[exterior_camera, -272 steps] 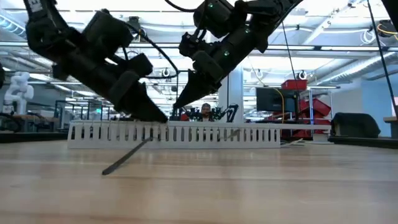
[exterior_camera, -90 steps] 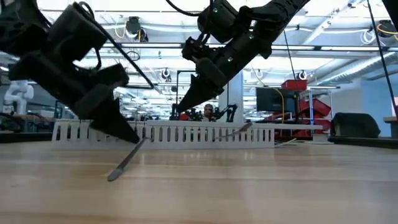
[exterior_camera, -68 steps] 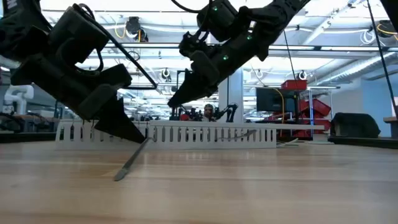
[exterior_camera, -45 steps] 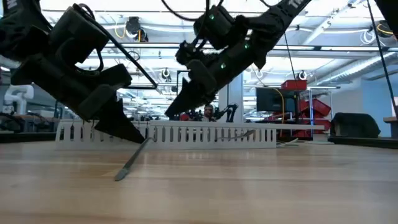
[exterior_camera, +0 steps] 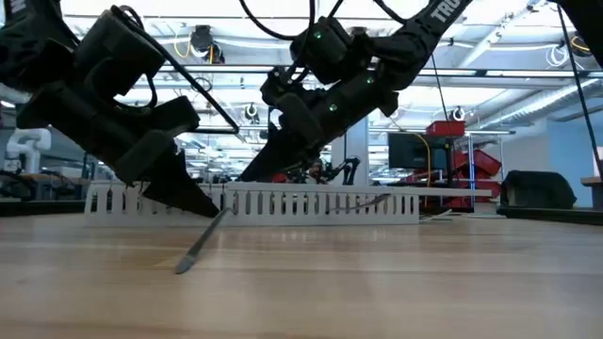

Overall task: Ziptie cables
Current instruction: Close the cable duct

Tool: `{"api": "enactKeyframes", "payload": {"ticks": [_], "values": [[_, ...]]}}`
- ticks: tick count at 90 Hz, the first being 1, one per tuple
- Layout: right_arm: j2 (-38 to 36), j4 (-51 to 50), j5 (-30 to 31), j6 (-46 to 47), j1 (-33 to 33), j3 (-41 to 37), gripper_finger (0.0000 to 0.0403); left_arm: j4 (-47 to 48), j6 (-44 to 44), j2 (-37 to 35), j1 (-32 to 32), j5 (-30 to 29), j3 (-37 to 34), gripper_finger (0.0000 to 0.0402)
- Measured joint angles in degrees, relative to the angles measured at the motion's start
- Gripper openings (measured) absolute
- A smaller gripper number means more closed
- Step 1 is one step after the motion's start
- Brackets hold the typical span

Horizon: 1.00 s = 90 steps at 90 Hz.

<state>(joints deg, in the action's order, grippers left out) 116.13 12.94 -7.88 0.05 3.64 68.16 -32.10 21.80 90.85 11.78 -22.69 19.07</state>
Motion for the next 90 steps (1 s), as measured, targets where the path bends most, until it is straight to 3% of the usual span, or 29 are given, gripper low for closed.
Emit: {"api": "enactKeyframes", "payload": {"ticks": [28,52,70,78,90], "values": [[6.31,9.42,-2.54,1.54,-0.18,2.93,0.0,-0.07,-1.42,0.0,-1.58,1.87,-0.02,0.0249],[-4.12,-2.09,-1.77,-3.15,0.04,3.23,0.0,-0.14,-1.55,0.02,-1.65,1.7,0.0,0.0249],[-4.92,-14.52,0.87,-3.71,0.13,2.95,0.0,-0.09,-1.55,0.04,-1.67,1.92,0.0,0.0249],[-2.5,-15.38,0.69,-3.0,0.13,3.05,0.0,-0.04,-1.34,0.04,-1.67,3.17,-0.02,0.0249],[1.88,-7.49,-1.07,-1.77,0.12,3.28,0.0,0.23,-1.31,0.04,-1.73,3.58,-0.07,0.0249]]}}
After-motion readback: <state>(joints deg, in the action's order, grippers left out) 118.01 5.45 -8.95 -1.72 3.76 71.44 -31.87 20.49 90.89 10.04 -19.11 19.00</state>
